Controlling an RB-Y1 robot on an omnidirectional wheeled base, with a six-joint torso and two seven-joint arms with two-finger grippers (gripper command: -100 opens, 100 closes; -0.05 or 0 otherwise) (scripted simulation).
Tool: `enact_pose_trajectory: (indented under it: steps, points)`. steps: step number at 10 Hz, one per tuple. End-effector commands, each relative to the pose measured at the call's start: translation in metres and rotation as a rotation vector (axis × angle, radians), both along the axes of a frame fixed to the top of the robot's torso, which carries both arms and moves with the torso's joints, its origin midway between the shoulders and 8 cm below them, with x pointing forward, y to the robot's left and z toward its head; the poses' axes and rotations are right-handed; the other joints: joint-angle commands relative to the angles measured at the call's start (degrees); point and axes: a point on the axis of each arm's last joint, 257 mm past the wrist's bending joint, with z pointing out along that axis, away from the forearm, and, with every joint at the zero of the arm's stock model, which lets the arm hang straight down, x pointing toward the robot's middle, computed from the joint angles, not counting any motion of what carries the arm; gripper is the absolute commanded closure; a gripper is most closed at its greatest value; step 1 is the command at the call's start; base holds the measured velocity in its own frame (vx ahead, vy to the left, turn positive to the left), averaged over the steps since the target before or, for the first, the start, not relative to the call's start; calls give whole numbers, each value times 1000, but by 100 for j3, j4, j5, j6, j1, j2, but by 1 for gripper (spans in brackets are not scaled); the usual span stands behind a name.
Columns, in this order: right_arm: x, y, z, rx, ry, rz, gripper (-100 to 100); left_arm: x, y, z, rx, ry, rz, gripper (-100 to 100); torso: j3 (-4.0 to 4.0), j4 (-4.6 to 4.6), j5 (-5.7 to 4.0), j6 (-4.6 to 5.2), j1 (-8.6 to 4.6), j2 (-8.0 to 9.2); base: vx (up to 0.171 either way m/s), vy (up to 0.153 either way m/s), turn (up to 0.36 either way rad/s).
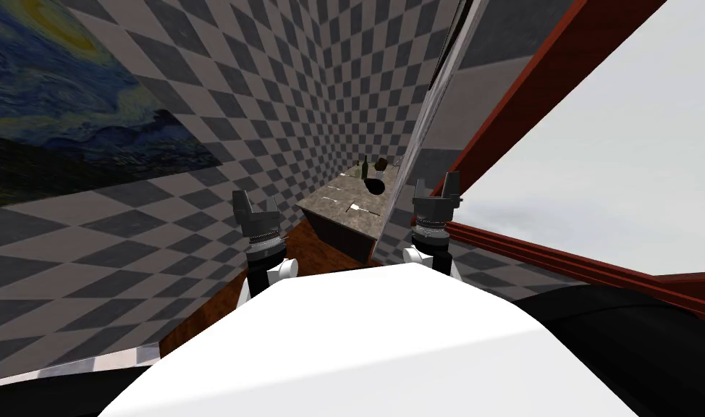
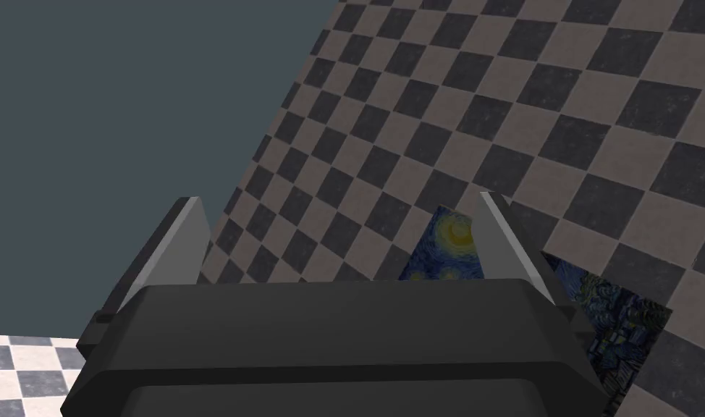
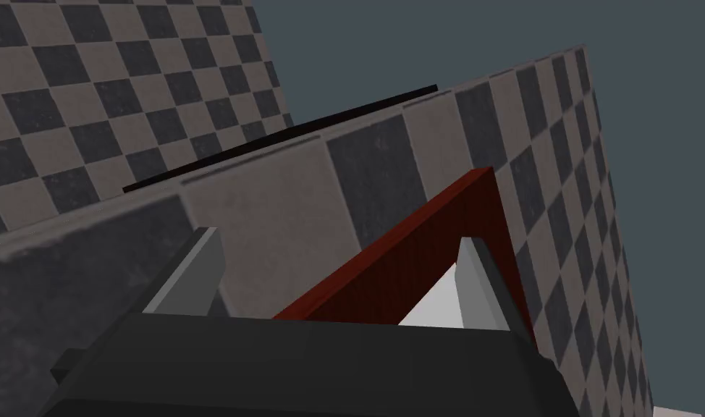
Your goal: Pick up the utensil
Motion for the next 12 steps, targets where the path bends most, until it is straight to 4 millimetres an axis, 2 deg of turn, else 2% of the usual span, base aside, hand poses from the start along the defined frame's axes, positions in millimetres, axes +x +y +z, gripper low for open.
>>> enact_pose_trajectory:
  steps: [1, 3, 6, 10, 11, 12]
  points:
    - [-4, 3, 0, -62, 0, -13, -100, 0, 0, 0, 0, 0, 0, 0, 0, 0, 0, 0, 0, 0, -5, 44, 102]
    - [-10, 4, -2, -136, 3, -39, -100, 0, 0, 0, 0, 0, 0, 0, 2, 1, 6, -1, 26, 3, -1, 81, 108]
    - [-20, 6, -18, -335, 43, -114, -100, 0, 0, 0, 0, 0, 0, 0, 1, 1, 15, -2, 66, 2, 1, 163, 229]
    - [-24, 2, -60, -584, 158, -186, -100, 0, 0, 0, 0, 0, 0, 0, -6, -2, 13, -2, 55, -9, 43, 146, 245]
    - [-24, 1, -63, -586, 170, -187, -100, 0, 0, 0, 0, 0, 0, 0, -6, -2, 12, -2, 51, -10, 43, 88, 57]
    - [-25, -2, -79, -655, 217, -200, -100, 0, 0, 0, 0, 0, 0, 0, -4, -2, 10, 2, 37, -7, 36, 81, 132]
